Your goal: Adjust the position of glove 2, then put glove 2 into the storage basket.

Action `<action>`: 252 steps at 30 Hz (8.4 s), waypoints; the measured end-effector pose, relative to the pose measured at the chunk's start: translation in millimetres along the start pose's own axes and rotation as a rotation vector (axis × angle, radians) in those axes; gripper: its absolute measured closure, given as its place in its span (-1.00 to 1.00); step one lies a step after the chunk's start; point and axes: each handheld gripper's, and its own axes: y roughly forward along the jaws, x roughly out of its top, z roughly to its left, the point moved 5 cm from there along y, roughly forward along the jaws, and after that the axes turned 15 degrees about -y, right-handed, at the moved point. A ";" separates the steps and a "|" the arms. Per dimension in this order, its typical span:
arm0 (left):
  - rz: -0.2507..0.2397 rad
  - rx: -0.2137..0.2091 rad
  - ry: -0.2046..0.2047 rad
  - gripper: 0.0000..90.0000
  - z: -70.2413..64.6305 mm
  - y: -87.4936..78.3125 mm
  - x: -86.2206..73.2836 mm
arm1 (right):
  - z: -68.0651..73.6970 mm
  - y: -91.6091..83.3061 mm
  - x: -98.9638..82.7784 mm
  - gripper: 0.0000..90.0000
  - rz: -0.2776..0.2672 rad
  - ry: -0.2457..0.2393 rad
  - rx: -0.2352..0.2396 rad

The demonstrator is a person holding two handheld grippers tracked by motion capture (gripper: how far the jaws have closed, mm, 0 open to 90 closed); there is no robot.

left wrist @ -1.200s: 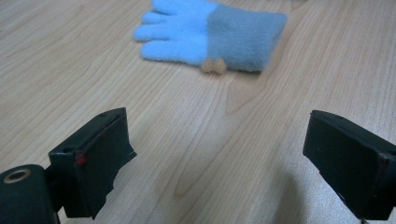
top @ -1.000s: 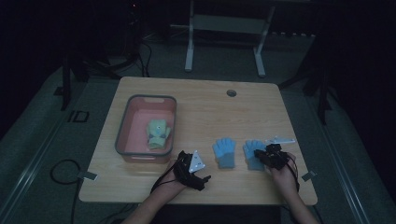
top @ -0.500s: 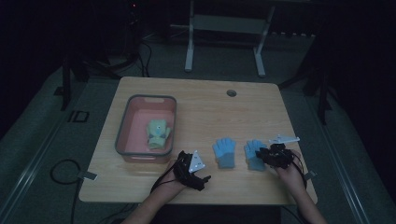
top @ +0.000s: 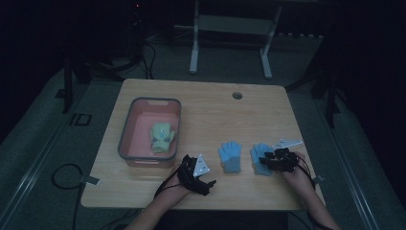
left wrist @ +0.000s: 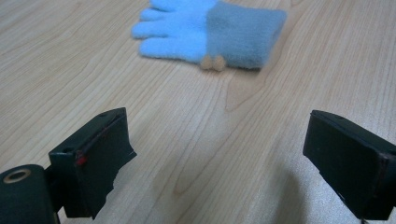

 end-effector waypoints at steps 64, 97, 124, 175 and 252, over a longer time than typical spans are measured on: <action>0.005 -0.001 0.008 -0.83 -0.2 0.9 0.3 | 63.9 25.1 100.4 0.79 -0.022 -0.125 0.131; -0.020 -0.051 0.109 -0.82 -13.0 4.7 12.2 | 38.2 2.5 78.2 0.27 -0.076 -0.069 0.107; -0.019 -0.154 0.278 -0.52 -38.6 41.7 58.3 | 9.6 8.6 95.4 0.07 -0.148 0.027 0.114; 0.150 -0.151 0.307 0.68 -15.0 41.0 77.6 | 25.6 49.1 109.7 0.73 -0.110 0.114 0.282; 0.232 0.010 0.204 0.67 107.0 -117.2 62.3 | 115.2 75.8 305.8 0.74 -0.232 -0.100 0.406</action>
